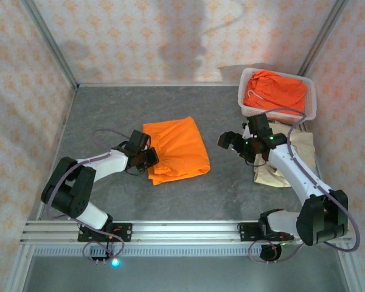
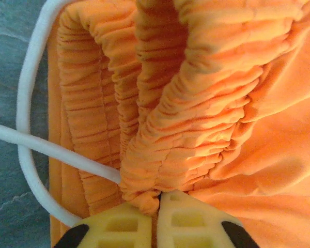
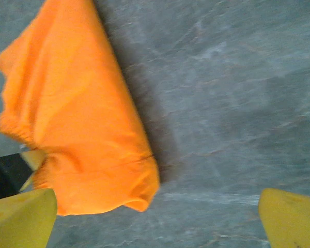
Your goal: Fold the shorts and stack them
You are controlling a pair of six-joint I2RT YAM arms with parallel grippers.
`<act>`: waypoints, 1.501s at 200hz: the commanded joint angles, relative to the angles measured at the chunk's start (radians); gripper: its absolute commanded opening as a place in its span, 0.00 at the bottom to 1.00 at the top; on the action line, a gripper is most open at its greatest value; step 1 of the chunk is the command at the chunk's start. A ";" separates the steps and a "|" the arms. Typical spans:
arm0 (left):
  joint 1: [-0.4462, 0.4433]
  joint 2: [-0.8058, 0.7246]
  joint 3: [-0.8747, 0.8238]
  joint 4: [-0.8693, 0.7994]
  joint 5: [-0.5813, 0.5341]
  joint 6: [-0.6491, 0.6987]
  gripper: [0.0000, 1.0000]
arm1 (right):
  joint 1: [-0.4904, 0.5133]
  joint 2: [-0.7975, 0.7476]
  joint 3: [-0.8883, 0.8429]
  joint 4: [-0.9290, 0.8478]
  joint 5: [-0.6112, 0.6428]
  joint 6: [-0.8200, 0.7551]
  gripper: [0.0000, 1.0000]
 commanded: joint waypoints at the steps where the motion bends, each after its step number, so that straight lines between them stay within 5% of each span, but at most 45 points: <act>1: 0.005 -0.048 0.009 -0.049 -0.055 0.030 0.17 | 0.022 0.022 0.002 0.108 -0.128 0.068 0.99; 27: 0.005 -0.178 -0.003 -0.047 -0.092 0.031 0.35 | 0.100 0.068 0.070 0.125 -0.119 0.103 0.99; 47: 0.005 -0.321 0.008 -0.066 -0.145 0.034 0.83 | 0.153 0.102 0.103 0.170 -0.109 0.149 0.99; 67: 0.005 -0.383 0.062 -0.085 -0.134 0.036 1.00 | 0.195 0.138 0.109 0.238 -0.109 0.216 0.99; 130: 0.005 -0.163 0.158 0.172 0.086 -0.189 1.00 | 0.245 0.215 0.006 0.528 -0.109 0.460 0.99; 224: 0.028 0.148 0.139 0.330 0.055 -0.194 1.00 | 0.248 0.394 -0.198 0.792 -0.134 0.636 1.00; 300: 0.051 0.129 0.048 0.377 0.063 -0.152 1.00 | 0.255 0.319 -0.379 0.830 -0.126 0.646 1.00</act>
